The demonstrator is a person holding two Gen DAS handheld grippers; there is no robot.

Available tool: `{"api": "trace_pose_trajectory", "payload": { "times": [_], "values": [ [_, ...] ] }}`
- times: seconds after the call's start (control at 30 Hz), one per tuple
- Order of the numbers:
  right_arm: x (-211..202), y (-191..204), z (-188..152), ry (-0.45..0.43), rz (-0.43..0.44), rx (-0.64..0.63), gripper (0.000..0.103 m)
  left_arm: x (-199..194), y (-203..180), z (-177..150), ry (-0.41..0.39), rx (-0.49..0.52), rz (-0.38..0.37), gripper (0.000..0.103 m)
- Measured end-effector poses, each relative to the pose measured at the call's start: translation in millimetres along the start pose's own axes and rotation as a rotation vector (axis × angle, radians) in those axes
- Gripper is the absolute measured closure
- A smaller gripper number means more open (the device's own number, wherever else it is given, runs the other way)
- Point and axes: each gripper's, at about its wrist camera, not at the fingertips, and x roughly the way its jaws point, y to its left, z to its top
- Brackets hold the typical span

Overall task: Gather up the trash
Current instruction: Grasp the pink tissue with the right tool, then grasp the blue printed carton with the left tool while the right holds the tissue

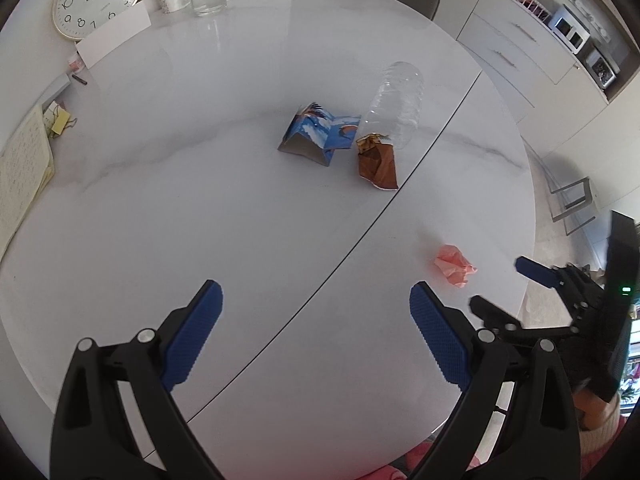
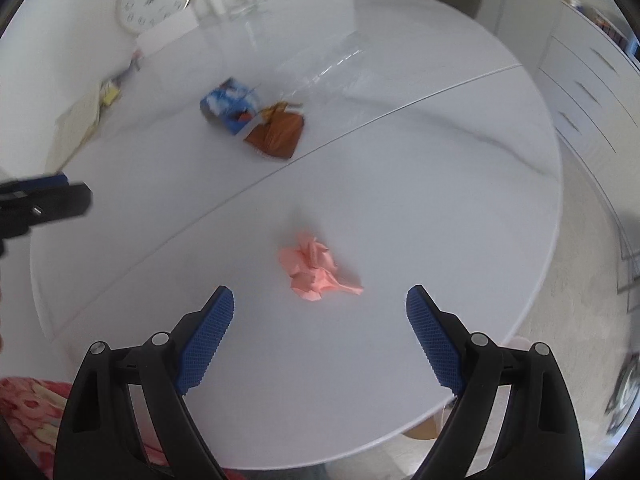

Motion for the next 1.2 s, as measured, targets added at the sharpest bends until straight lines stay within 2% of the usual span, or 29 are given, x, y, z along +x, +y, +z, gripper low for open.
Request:
{"api": "trace_pose_trajectory", "payload": {
  "times": [0.17, 0.27, 0.3, 0.33, 0.57, 0.77, 0.87, 0.93, 1.07, 1.2],
  "values": [
    [37, 2, 10, 0.087, -0.013, -0.056, 0.034, 5, 10, 5, 0.005, -0.01, 0.014, 0.013],
    [39, 1, 10, 0.093, -0.014, -0.064, 0.055, 8, 18, 8, 0.009, -0.027, 0.017, 0.013],
    [38, 1, 10, 0.097, -0.006, -0.06, 0.068, 10, 20, 9, 0.011, -0.033, 0.018, 0.013],
    [37, -1, 11, 0.1, 0.003, -0.049, 0.072, 11, 22, 9, 0.013, -0.038, 0.02, 0.013],
    [14, -13, 13, 0.052, 0.049, 0.077, 0.072, 26, 20, 15, 0.019, -0.017, 0.008, 0.013],
    [-6, -23, 24, 0.023, 0.033, 0.125, 0.072, 43, 16, 48, 0.007, 0.001, -0.059, 0.013],
    [-10, -25, 31, 0.023, 0.025, 0.137, 0.072, 52, 8, 72, 0.007, 0.077, -0.102, 0.013],
    [-11, -26, 33, 0.022, 0.021, 0.141, 0.072, 61, 1, 90, 0.004, 0.169, -0.114, 0.013],
    [-11, -24, 31, 0.032, 0.01, 0.144, 0.071, 85, -7, 115, 0.037, 0.285, -0.142, 0.013],
    [-4, -21, 28, 0.059, -0.007, 0.152, 0.071, 112, -10, 137, 0.102, 0.404, -0.193, 0.013]
  ]
}}
